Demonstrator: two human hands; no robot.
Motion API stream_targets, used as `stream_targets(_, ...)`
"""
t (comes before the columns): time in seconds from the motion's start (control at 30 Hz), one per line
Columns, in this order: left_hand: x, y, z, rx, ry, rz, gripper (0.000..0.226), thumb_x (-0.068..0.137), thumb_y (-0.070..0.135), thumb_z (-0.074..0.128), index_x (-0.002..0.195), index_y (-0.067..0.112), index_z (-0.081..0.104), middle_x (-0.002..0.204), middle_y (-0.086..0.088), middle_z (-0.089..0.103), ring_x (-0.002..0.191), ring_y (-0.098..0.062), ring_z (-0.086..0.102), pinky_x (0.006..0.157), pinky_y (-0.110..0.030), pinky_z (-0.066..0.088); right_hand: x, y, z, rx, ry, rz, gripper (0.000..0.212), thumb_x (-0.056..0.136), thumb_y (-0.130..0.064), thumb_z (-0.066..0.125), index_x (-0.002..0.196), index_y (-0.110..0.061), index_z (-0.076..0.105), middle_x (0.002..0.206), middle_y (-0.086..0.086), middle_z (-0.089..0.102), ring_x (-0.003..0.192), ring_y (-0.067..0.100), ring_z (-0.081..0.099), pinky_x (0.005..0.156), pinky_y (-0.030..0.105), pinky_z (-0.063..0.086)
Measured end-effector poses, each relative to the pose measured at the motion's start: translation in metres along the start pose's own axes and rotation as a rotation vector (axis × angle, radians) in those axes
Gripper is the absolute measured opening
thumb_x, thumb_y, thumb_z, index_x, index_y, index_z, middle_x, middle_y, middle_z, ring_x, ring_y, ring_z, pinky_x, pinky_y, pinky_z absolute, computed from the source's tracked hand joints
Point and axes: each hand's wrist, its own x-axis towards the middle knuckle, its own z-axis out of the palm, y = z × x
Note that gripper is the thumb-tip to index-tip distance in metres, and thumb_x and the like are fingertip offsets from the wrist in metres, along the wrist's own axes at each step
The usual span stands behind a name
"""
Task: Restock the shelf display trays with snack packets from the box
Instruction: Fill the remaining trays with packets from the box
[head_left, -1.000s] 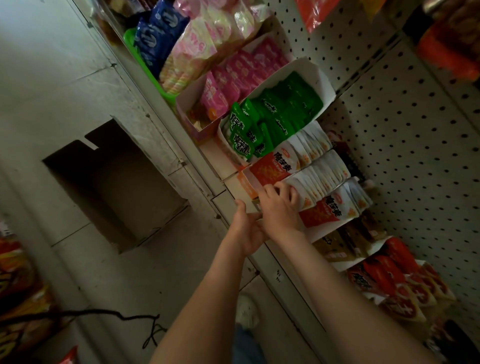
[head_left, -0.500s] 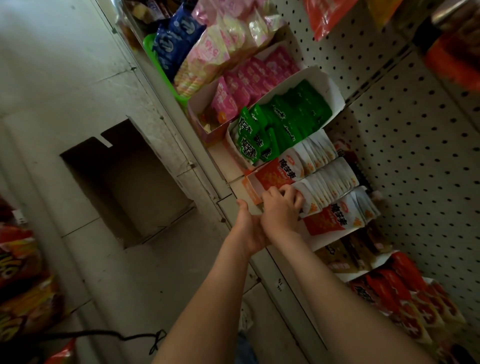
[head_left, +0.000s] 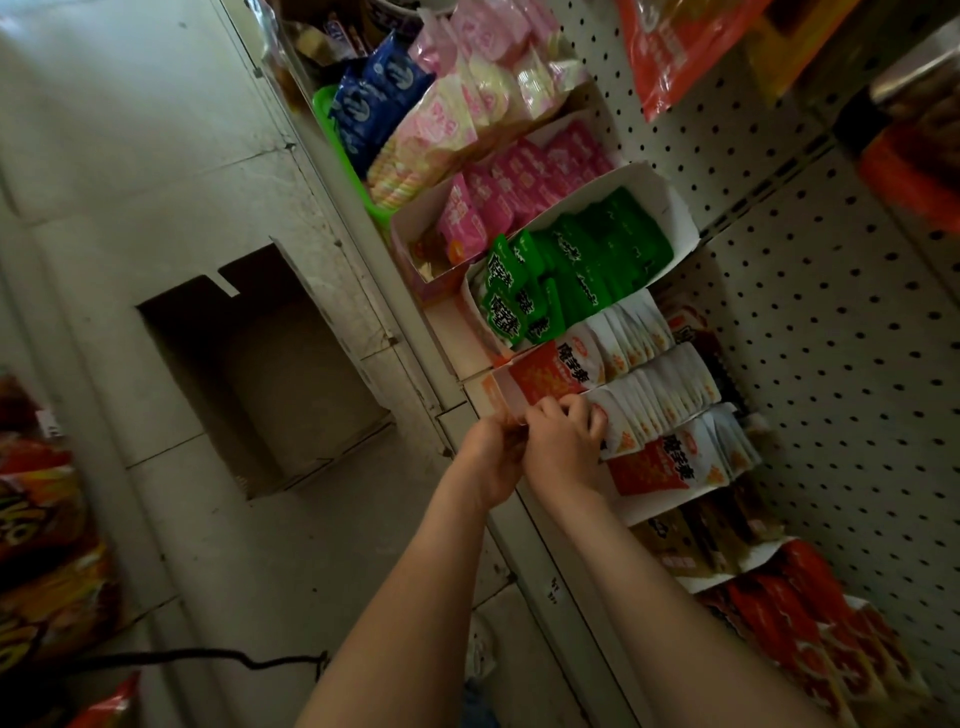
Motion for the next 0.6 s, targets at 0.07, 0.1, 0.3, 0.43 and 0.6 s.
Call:
stream_targets(0.07, 0.006, -0.003, -0.001, 0.004, 0.026, 0.001, 0.037, 0.103, 0.026, 0.029, 0.106, 0.01, 0.062, 0.086, -0.007, 0.062, 0.074, -0.015, 0.053, 0.066, -0.025, 0.044, 0.0, 0.001, 0.002, 0.006, 0.027, 0.004, 0.028, 0.093, -0.008, 0.042, 0.111, -0.013, 0.063, 0.122, 0.002, 0.056, 0.119, 0.026, 0.036, 0.104, 0.039, 0.016)
stream_targets(0.1, 0.008, -0.004, -0.001, 0.0, 0.028, -0.007, 0.041, 0.104, 0.031, 0.026, 0.107, 0.009, 0.061, 0.094, -0.008, 0.063, 0.081, -0.016, 0.055, 0.072, -0.027, 0.045, 0.001, 0.0, 0.003, 0.005, 0.03, 0.004, 0.028, 0.093, -0.009, 0.042, 0.111, -0.012, 0.063, 0.121, 0.002, 0.056, 0.119, 0.027, 0.037, 0.104, 0.04, 0.016)
stream_targets(0.3, 0.016, -0.005, -0.001, 0.005, 0.056, -0.054, 0.066, 0.102, 0.053, 0.018, 0.13, 0.006, 0.055, 0.116, -0.01, 0.063, 0.106, -0.021, 0.058, 0.089, -0.035, 0.044, 0.002, -0.002, 0.007, -0.02, 0.023, 0.011, 0.029, 0.095, -0.014, 0.041, 0.115, -0.013, 0.061, 0.125, 0.001, 0.053, 0.121, 0.025, 0.034, 0.105, 0.04, 0.014)
stream_targets(0.43, 0.011, -0.004, -0.002, 0.023, 0.026, -0.071, 0.072, 0.1, 0.058, 0.015, 0.133, 0.007, 0.053, 0.129, -0.015, 0.06, 0.121, -0.027, 0.054, 0.095, -0.037, 0.045, 0.005, -0.005, 0.005, -0.039, 0.001, 0.048, 0.029, 0.098, -0.02, 0.036, 0.116, -0.019, 0.059, 0.128, -0.004, 0.05, 0.121, 0.021, 0.031, 0.106, 0.037, 0.017)
stream_targets(0.6, 0.012, -0.006, 0.0, 0.082, 0.015, -0.04, 0.08, 0.095, 0.068, 0.01, 0.132, 0.014, 0.056, 0.123, -0.011, 0.065, 0.116, -0.023, 0.058, 0.104, -0.039, 0.045, 0.009, -0.008, 0.004, -0.031, 0.036, 0.074, 0.031, 0.098, -0.022, 0.034, 0.115, -0.017, 0.059, 0.124, -0.001, 0.054, 0.118, 0.023, 0.038, 0.099, 0.038, 0.025)
